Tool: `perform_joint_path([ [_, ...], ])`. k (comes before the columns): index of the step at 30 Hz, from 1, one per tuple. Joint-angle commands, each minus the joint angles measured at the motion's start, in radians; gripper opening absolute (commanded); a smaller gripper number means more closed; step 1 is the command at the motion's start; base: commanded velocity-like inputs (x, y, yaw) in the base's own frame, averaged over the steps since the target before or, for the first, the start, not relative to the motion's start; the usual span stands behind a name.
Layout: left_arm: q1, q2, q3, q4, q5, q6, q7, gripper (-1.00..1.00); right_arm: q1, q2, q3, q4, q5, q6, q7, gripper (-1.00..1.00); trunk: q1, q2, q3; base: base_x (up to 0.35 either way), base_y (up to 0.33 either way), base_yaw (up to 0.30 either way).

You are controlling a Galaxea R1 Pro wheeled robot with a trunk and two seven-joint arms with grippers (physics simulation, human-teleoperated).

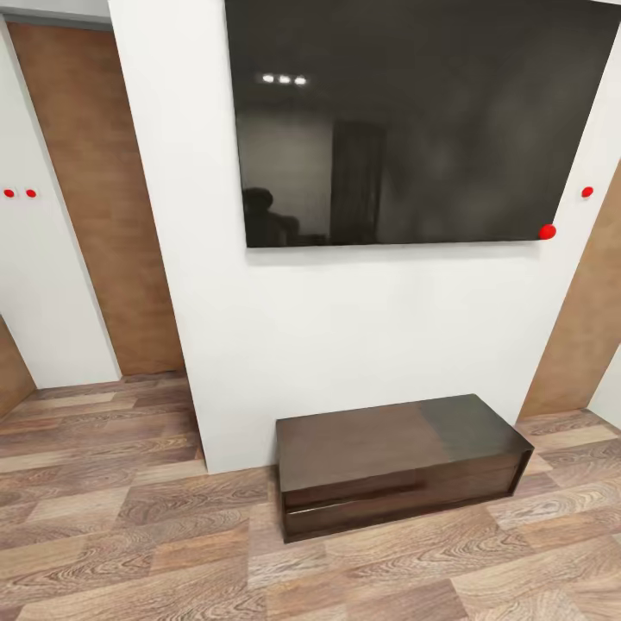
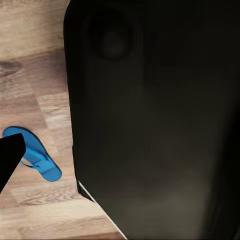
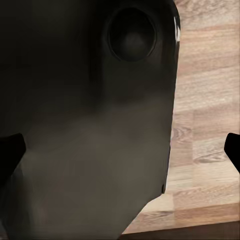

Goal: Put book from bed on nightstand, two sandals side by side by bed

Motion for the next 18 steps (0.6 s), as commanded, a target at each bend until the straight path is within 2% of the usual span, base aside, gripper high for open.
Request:
perform_joint_path([
  [1, -0.006, -0.006, -0.004, -0.006, 0.006, 0.006, -0.005, 1.00, -0.003, -0.002, -0.006, -0.006, -0.005, 0.006, -0.006, 1.00, 0.000, 0.000, 0.000, 0.000, 0.000, 0.000],
  [6, -0.020, -0.031, -0.002, -0.034, 0.013, -0.002, -0.005, 1.00, -0.002, -0.002, -0.030, -0.034, -0.003, 0.011, -0.014, 1.00, 0.000, 0.000, 0.000, 0.000, 0.000, 0.000],
  [10, -0.023, -0.040, -0.001, -0.057, 0.013, -0.004, -0.006, 1.00, -0.002, -0.002, -0.007, -0.034, -0.002, 0.008, -0.014, 1.00, 0.000, 0.000, 0.000, 0.000, 0.000, 0.000],
  [18, -0.025, -0.043, -0.002, -0.101, 0.014, -0.003, -0.006, 1.00, -0.003, -0.002, -0.002, 0.009, -0.001, 0.006, -0.014, 1.00, 0.000, 0.000, 0.000, 0.000, 0.000, 0.000],
])
